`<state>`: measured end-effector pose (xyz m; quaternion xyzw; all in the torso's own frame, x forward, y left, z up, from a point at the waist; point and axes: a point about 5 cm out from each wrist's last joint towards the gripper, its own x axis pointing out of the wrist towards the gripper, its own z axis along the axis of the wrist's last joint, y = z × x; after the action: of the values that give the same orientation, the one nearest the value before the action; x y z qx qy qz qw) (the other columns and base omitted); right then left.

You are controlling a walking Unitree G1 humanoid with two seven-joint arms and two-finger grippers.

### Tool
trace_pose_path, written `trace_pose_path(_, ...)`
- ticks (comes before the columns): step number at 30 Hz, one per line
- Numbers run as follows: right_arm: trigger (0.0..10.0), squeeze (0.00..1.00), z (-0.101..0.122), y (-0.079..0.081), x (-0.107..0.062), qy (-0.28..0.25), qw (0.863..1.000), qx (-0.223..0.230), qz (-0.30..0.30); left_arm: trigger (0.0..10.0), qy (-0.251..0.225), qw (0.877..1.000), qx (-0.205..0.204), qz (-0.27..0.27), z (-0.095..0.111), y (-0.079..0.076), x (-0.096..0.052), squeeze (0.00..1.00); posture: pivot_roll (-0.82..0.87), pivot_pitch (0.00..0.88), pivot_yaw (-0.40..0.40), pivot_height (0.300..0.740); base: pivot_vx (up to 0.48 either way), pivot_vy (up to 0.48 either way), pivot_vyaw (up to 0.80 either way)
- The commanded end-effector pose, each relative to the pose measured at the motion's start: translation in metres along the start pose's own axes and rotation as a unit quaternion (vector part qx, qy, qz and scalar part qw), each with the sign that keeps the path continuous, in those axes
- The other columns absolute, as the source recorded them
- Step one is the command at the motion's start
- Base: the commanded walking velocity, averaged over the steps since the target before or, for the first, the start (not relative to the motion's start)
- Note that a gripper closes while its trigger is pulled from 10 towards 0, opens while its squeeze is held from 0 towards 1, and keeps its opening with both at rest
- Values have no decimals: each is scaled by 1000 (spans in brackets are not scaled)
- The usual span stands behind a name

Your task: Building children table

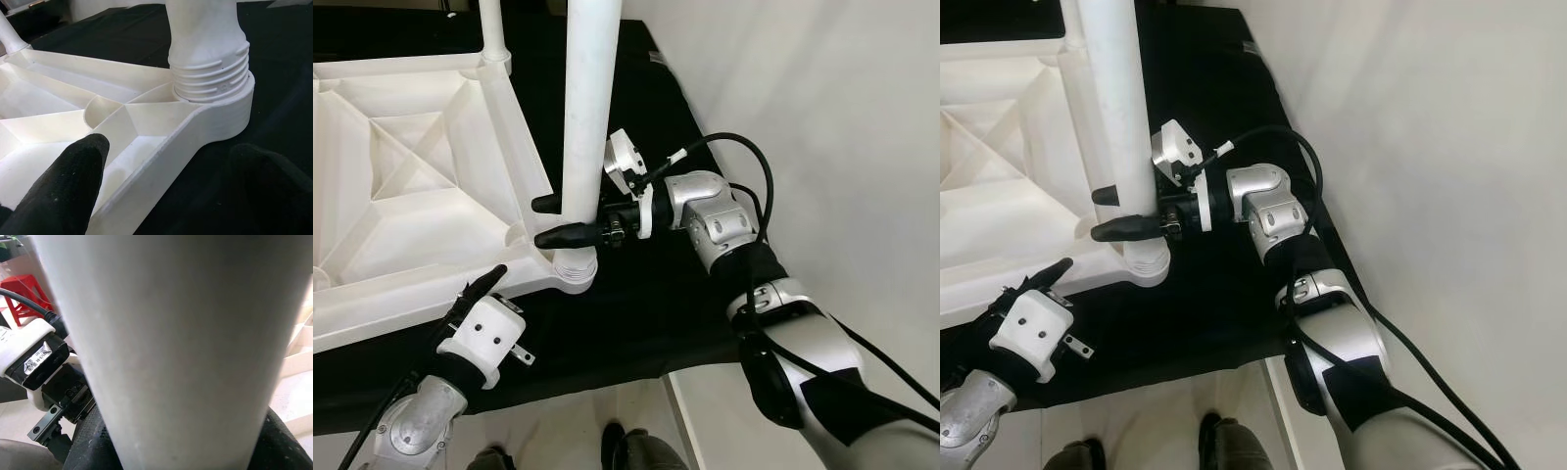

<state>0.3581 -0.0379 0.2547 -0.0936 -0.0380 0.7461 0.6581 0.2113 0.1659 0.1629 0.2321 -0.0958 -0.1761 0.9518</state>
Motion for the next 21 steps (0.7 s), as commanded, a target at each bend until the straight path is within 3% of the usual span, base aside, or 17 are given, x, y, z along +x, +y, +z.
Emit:
trace_pose_path(1,0,0,-13,0,-8,8,999,18,-39,10000,3,1000,-12,-9,-3,-5,0,0,3,196,-205,740,0,0,0)
trace_pose_path(3,0,0,-25,1,-12,7,993,37,-115,10000,3,1000,-13,-7,-3,-5,-1,0,-5,196,-214,740,0,0,0)
trace_pose_path(4,0,0,-25,1,-12,7,993,37,-115,10000,3,1000,-13,-7,-3,-5,-1,0,-5,196,-214,740,0,0,0)
trace_pose_path(6,0,0,-50,10,-10,16,968,85,-234,10000,10,1000,-9,-10,-1,-7,-6,0,-11,193,-210,740,0,0,0)
trace_pose_path(7,0,0,-72,21,-10,50,919,112,-375,10000,10,1000,-12,-3,3,-6,-11,0,-17,195,-190,740,0,0,0)
trace_pose_path(8,0,0,-85,31,-16,78,866,128,-477,10000,10,1000,-14,3,6,-5,-15,0,-20,200,-186,740,0,0,0)
trace_pose_path(9,0,0,-85,31,-16,78,866,128,-477,10000,10,1000,-14,3,6,-5,-15,0,-20,200,-186,740,0,0,0)
trace_pose_path(10,0,0,-94,50,-16,94,835,142,-524,10000,10,1000,-27,10,10,-6,-22,0,-20,206,-180,740,0,0,0)
trace_pose_path(11,0,0,-98,63,-15,96,817,150,-549,10000,12,998,-54,17,15,-10,-31,0,-15,210,-167,740,0,0,0)
trace_pose_path(14,0,0,-97,71,-11,85,820,154,-545,10000,14,996,-83,24,21,-15,-39,0,-15,210,-167,740,0,0,0)
trace_pose_path(15,0,0,-96,67,-7,81,824,149,-541,10000,19,992,-124,31,23,-22,-45,0,-21,203,-147,740,0,0,0)
trace_pose_path(16,0,0,-96,67,-7,81,824,149,-541,10000,19,992,-124,31,23,-22,-45,0,-21,203,-147,740,0,0,0)
trace_pose_path(18,0,0,-90,63,4,72,842,146,-515,10000,32,977,-208,37,26,-43,-56,0,-20,203,-146,740,0,0,0)
trace_pose_path(20,0,0,-90,63,4,72,842,146,-515,10000,32,977,-208,37,26,-43,-56,0,-20,203,-146,740,0,0,0)
trace_pose_path(21,10000,0,-87,62,8,68,849,147,-503,10000,38,970,-235,41,24,-53,-58,0,-18,206,-151,740,0,0,0)
